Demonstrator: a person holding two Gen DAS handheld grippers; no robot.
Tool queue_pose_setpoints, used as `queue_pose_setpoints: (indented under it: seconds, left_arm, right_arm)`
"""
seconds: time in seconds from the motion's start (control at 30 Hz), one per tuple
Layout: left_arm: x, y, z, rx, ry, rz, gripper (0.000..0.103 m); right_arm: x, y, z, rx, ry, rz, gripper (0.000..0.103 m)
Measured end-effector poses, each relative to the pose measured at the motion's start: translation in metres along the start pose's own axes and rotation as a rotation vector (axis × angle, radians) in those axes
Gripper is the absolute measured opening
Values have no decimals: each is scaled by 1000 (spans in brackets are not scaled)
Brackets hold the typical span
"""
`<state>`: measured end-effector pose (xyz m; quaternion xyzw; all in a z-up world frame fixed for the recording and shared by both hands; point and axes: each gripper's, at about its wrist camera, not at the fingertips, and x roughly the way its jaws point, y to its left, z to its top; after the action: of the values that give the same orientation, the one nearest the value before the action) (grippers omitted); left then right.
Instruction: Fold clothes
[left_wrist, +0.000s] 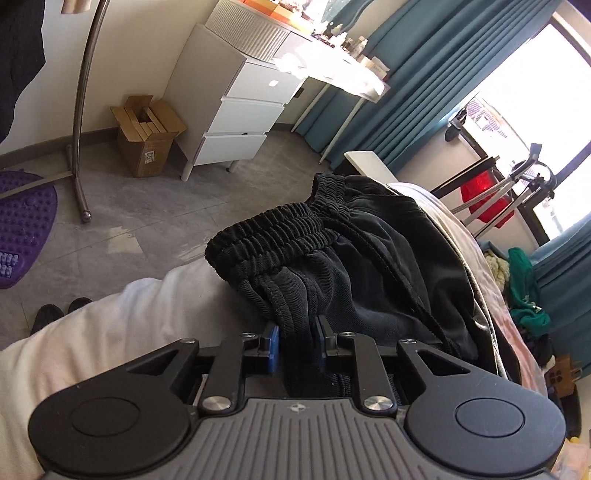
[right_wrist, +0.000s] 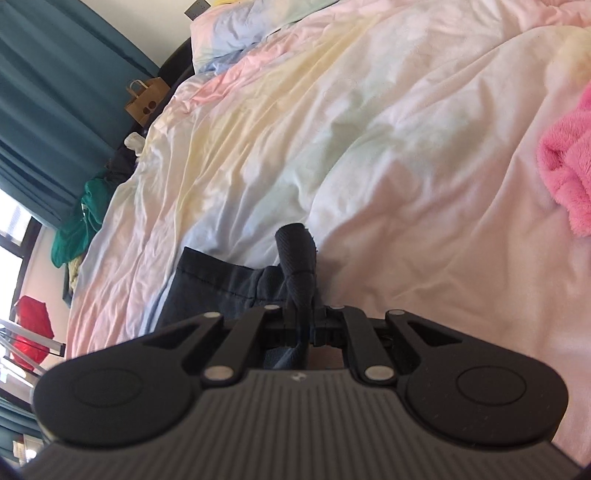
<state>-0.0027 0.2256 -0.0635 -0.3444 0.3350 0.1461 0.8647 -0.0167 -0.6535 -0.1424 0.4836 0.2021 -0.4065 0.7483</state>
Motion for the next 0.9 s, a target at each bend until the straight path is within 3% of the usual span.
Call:
queue_pose_setpoints:
  seconds: [0.17, 0.2, 0.23, 0.27, 0.33, 0.4, 0.5, 0.57, 0.73, 0.9]
  left_arm:
    - [-13, -23, -7, 117, -12, 44, 54]
    - [-16, -28, -9, 143, -19, 49, 61]
    - [-20, -35, -12, 174, -40, 61, 69]
    - [-24, -42, -16, 206, -62, 74, 77]
    - [-33, -56, -22, 271, -108, 108, 83]
    - [-39, -68, -29, 340, -149, 148, 86]
    - [-45, -87, -39, 445, -200, 202, 93]
    - [-48, -97, -46, 491, -214, 177, 100]
    - [-51, -126, -69, 607, -232, 100, 103]
    - [-42, -165, -102, 753, -204, 29, 103]
  right_arm:
    - [-11, 16, 3, -71, -35, 40, 13]
    - [-16, 21, 2, -92, -59, 47, 20]
    - [-22, 25, 2, -113, -82, 53, 38]
    - [-29, 30, 2, -140, -114, 57, 64]
    - [-47, 43, -3, -209, -220, 64, 84]
    - [-67, 58, -10, -286, -319, 83, 83]
    - [-93, 81, -28, -412, -394, 157, 83]
    - [-105, 94, -41, -470, -374, 232, 83]
    - [-124, 117, -77, -551, -267, 407, 83]
    - [-134, 129, -118, -631, -204, 482, 83]
